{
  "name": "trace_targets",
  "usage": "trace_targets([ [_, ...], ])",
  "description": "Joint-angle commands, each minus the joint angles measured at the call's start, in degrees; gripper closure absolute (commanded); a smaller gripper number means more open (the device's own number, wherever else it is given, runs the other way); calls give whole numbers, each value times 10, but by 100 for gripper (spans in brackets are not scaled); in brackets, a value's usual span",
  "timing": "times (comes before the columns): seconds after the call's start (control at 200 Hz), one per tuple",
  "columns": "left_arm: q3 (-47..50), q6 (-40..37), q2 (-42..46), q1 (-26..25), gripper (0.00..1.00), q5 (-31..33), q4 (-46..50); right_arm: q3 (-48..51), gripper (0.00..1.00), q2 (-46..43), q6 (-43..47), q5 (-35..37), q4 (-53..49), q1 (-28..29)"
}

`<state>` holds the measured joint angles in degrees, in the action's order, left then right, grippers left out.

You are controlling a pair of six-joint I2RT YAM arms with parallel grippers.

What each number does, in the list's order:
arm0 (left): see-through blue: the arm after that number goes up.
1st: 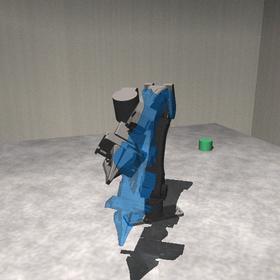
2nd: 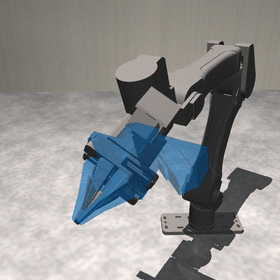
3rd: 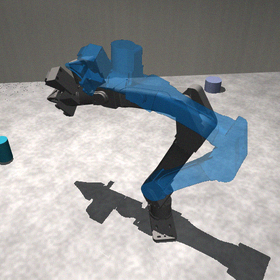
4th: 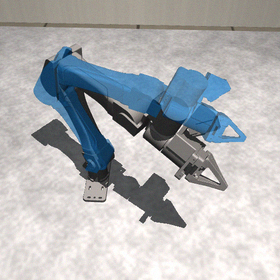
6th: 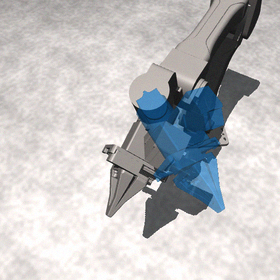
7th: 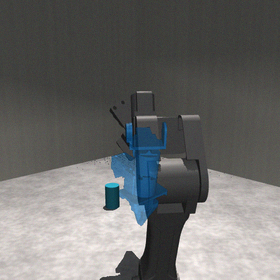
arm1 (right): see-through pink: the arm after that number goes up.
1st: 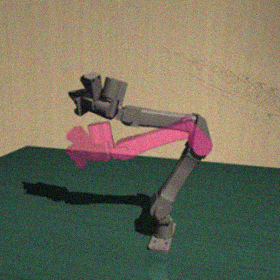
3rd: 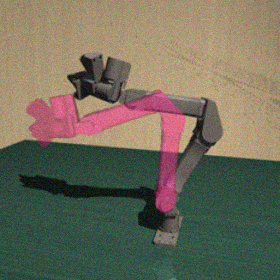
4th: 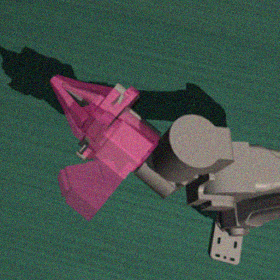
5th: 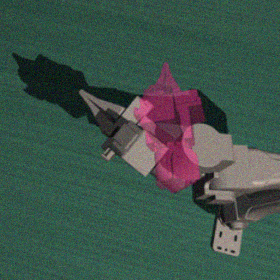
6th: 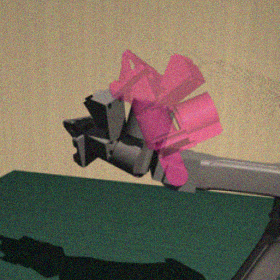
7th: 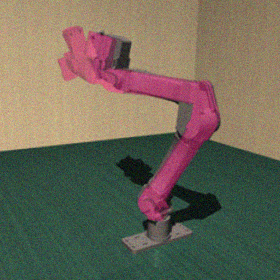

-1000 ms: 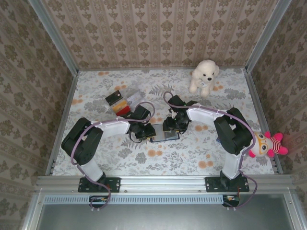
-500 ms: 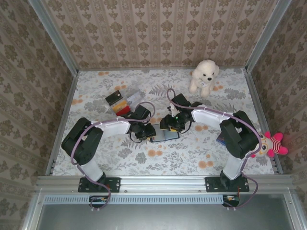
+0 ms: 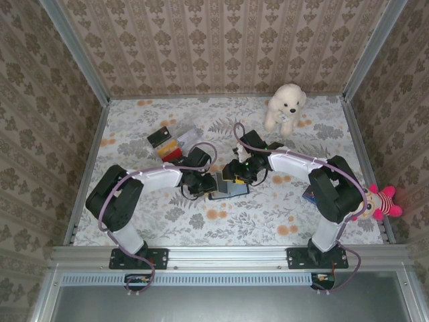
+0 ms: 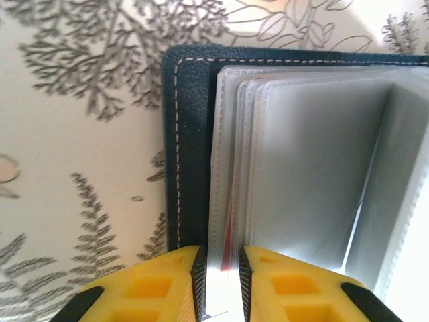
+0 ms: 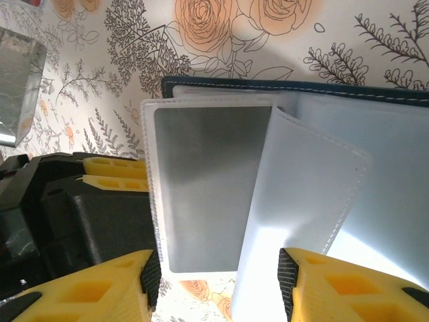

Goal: Take the credit cards out of the card holder

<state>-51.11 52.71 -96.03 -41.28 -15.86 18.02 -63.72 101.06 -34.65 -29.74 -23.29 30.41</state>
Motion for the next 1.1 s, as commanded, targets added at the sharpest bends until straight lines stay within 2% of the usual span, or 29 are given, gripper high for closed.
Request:
trace_targets([
  [0.0,-6,-14,24,0,75,45,72,-13,49,0,9,40,-40,0],
  [0.215,-8,-25,55,10,75,74,115,-29,50,6,34,136,-109,1],
  [0.325,-14,-30,76,14,74,96,141,-31,50,0,39,150,-115,1],
  [0.505,-13,-26,116,14,70,109,131,-19,50,-44,34,108,-79,2],
  [0.615,0,-17,138,15,66,97,92,-5,48,-68,28,42,-27,2],
  [0.715,14,-10,144,14,66,67,39,-4,48,-57,27,-25,-4,5],
  [0.88,16,11,106,12,75,23,-15,-22,56,-10,24,-35,-6,17],
  [1.095,1,20,48,10,87,16,-19,-57,71,50,29,-16,-28,18],
])
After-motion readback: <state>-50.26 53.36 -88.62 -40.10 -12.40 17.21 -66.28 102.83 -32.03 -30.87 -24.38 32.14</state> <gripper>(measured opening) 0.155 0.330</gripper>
